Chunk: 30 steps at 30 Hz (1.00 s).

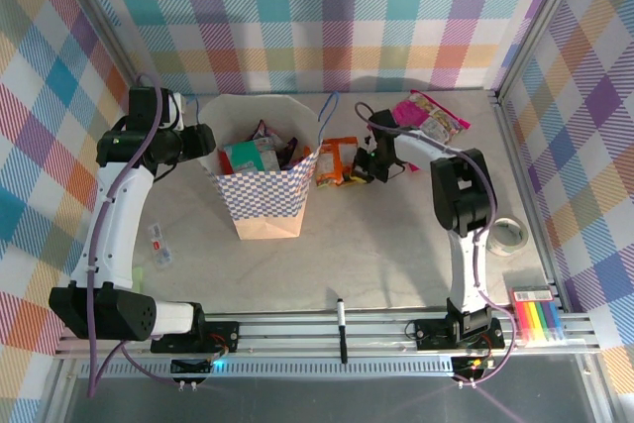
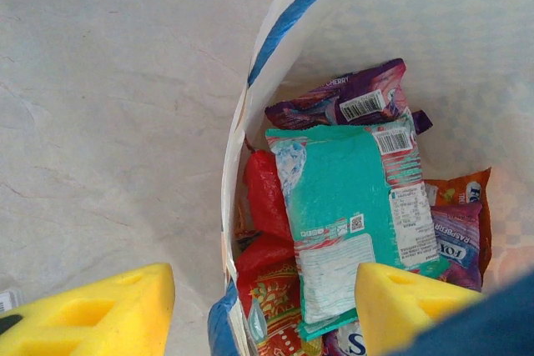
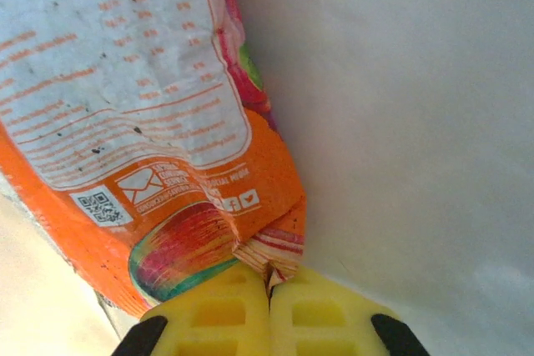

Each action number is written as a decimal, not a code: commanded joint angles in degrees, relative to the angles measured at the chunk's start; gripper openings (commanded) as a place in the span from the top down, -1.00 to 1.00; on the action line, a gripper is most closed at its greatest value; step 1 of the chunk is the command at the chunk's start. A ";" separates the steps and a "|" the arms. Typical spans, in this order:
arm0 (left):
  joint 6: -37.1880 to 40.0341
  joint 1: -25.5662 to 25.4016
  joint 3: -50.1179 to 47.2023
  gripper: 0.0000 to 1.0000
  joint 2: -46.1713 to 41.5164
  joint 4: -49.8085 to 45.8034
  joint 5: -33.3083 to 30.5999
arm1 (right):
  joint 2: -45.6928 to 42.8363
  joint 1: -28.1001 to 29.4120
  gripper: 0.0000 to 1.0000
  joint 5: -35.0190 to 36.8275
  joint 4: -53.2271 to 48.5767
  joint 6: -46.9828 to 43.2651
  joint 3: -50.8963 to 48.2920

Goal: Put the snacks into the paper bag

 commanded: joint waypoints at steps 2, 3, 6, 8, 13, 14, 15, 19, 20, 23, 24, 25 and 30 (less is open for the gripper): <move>0.28 0.38 -0.51 -0.18 -1.68 -0.05 0.97 | -6.39 0.34 1.00 4.01 -3.38 -3.03 -7.74; 0.24 0.41 -0.57 -0.18 -1.78 -0.01 1.12 | -7.81 0.35 1.00 3.86 -3.26 -3.20 -9.69; 0.10 0.42 -0.62 -0.18 -2.09 0.03 1.48 | -12.00 0.40 1.00 3.33 -3.03 -3.66 -15.58; 0.01 0.41 -0.93 -0.18 -2.31 0.20 1.62 | -14.51 0.40 1.00 3.30 -3.06 -3.98 -18.96; -0.42 0.42 -1.50 -0.18 -2.42 0.86 2.29 | -17.56 0.39 1.00 4.13 -3.56 -5.45 -23.64; -0.51 0.42 -1.48 -0.18 -2.40 0.95 2.35 | -17.58 0.39 1.00 4.37 -3.72 -5.72 -24.05; -0.68 0.38 -1.55 -0.18 -2.40 1.06 2.55 | -17.58 0.40 1.00 4.51 -3.87 -5.96 -24.48; -0.69 0.42 -1.81 -0.18 -2.74 1.04 2.58 | -17.84 0.40 0.84 5.64 -4.10 -6.71 -25.92; -0.69 0.42 -1.90 -0.18 -2.79 1.03 2.49 | -17.92 0.40 0.56 5.94 -4.16 -6.70 -26.23; -0.64 0.35 -1.90 -0.18 -2.76 0.87 2.31 | -18.91 0.39 0.24 5.57 -3.62 -7.07 -27.28; -0.69 0.40 -1.92 -0.18 -2.75 0.78 2.40 | -19.38 0.35 0.14 5.32 -3.29 -7.18 -27.62; -0.69 0.42 -1.94 -0.18 -2.75 0.86 2.42 | -19.88 0.35 0.06 4.97 -2.87 -7.47 -28.01; -1.04 0.38 -2.10 -0.18 -2.53 1.22 3.02 | -22.24 0.40 -0.11 3.01 0.70 -8.79 -30.10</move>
